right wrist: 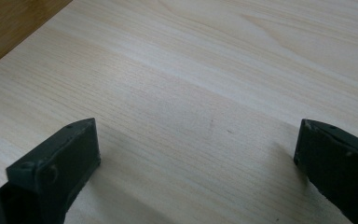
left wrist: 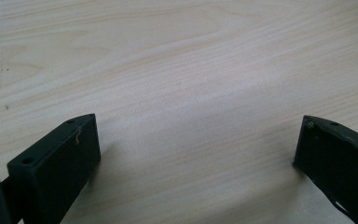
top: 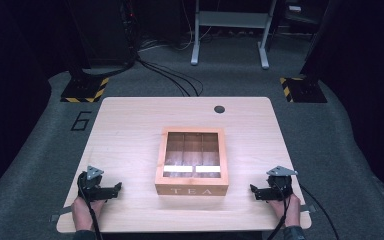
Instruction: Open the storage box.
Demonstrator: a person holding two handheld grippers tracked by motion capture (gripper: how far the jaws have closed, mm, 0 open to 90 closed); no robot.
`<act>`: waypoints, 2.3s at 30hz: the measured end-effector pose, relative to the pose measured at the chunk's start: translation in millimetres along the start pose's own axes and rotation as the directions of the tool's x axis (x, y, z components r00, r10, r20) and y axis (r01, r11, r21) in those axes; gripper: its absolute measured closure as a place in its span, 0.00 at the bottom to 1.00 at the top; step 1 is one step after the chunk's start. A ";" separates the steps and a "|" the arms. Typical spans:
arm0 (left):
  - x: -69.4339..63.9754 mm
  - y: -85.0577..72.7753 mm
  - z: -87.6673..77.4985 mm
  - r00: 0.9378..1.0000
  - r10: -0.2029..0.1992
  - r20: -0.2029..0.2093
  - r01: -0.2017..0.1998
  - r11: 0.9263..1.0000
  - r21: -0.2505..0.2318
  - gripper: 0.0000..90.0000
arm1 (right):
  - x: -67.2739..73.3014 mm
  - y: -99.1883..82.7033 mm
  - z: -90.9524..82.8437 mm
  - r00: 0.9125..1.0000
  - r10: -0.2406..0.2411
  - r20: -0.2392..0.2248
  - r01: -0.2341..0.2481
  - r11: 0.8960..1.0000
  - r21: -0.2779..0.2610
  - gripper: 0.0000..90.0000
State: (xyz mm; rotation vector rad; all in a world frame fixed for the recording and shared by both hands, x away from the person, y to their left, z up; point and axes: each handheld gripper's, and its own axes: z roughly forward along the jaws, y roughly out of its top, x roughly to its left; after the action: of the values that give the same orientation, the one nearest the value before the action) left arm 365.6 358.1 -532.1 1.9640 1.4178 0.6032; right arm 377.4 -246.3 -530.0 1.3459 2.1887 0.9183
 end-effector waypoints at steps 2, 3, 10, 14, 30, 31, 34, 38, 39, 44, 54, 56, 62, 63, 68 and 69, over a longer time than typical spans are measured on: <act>-0.5 -0.3 0.3 1.000 -0.001 -0.003 0.001 1.000 -0.006 0.00 | 1.0 0.2 0.0 1.000 0.014 0.006 -0.014 1.000 -0.002 0.00; -0.7 -0.3 0.2 1.000 -0.001 -0.004 0.001 1.000 -0.006 0.00 | 0.9 0.2 0.0 1.000 0.012 0.007 -0.012 1.000 -0.002 0.00; -0.2 -0.2 -0.3 1.000 -0.004 -0.006 0.004 1.000 -0.001 0.00 | 1.6 -0.4 -4.5 1.000 0.020 -0.023 -0.021 1.000 -0.021 0.00; -0.4 -0.3 -0.5 1.000 -0.007 -0.012 0.007 1.000 -0.001 0.00 | 7.9 1.6 -12.3 0.999 0.006 -0.044 -0.007 0.999 -0.037 0.00; -0.5 -0.5 -0.2 1.000 -0.011 -0.019 0.011 1.000 -0.005 0.00 | 75.6 18.6 -26.0 0.972 -0.097 -0.214 0.070 0.989 -0.129 0.00; -0.7 -0.8 0.3 1.000 -0.014 -0.023 0.013 1.000 -0.012 0.00 | 78.3 20.0 -25.3 0.972 -0.093 -0.216 0.065 0.989 -0.135 0.00; -0.7 -0.8 0.3 1.000 -0.013 -0.023 0.013 1.000 -0.013 0.00 | 84.7 24.4 -23.3 0.967 -0.109 -0.231 0.079 0.987 -0.138 0.00; -0.7 -0.8 0.3 1.000 -0.014 -0.022 0.013 1.000 -0.013 0.00 | 91.7 30.4 -20.1 0.964 -0.118 -0.239 0.085 0.986 -0.142 0.00; -0.7 -0.8 0.2 1.000 -0.013 -0.022 0.013 1.000 -0.012 0.00 | 93.2 31.6 -19.3 0.963 -0.123 -0.239 0.089 0.985 -0.148 0.00; -0.7 -0.8 0.2 1.000 -0.013 -0.023 0.012 1.000 -0.012 0.00 | 101.2 36.5 -16.1 0.963 -0.127 -0.239 0.094 0.985 -0.147 0.07; -0.7 -0.8 0.1 1.000 -0.012 -0.023 0.012 1.000 -0.013 0.01 | 105.8 41.2 -17.0 0.960 -0.147 -0.239 0.103 0.977 -0.188 0.29; -0.8 -0.8 0.1 1.000 -0.012 -0.023 0.011 1.000 -0.013 0.01 | 106.0 41.3 -17.6 0.955 -0.156 -0.253 0.110 0.976 -0.186 0.33; -0.7 -0.9 0.1 1.000 -0.011 -0.022 0.011 1.000 -0.015 0.01 | 106.9 40.7 -19.8 0.949 -0.164 -0.269 0.107 0.971 -0.212 0.41; -0.8 -0.9 0.1 1.000 -0.011 -0.022 0.011 1.000 -0.016 0.01 | 107.3 40.8 -20.1 0.949 -0.165 -0.269 0.109 0.971 -0.211 0.41; -0.8 -0.9 0.2 1.000 -0.012 -0.022 0.011 1.000 -0.016 0.01 | 105.7 39.4 -21.6 0.947 -0.164 -0.275 0.106 0.971 -0.215 0.46; -0.8 -0.9 0.2 1.000 -0.012 -0.022 0.011 1.000 -0.015 0.01 | 105.3 38.9 -22.2 0.948 -0.164 -0.273 0.107 0.971 -0.213 0.47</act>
State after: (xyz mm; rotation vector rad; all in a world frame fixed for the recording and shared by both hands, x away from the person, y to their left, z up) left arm 364.9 357.6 -532.8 1.9416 1.4329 0.6311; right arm 340.2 -147.0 -487.1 1.0067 2.2949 1.3076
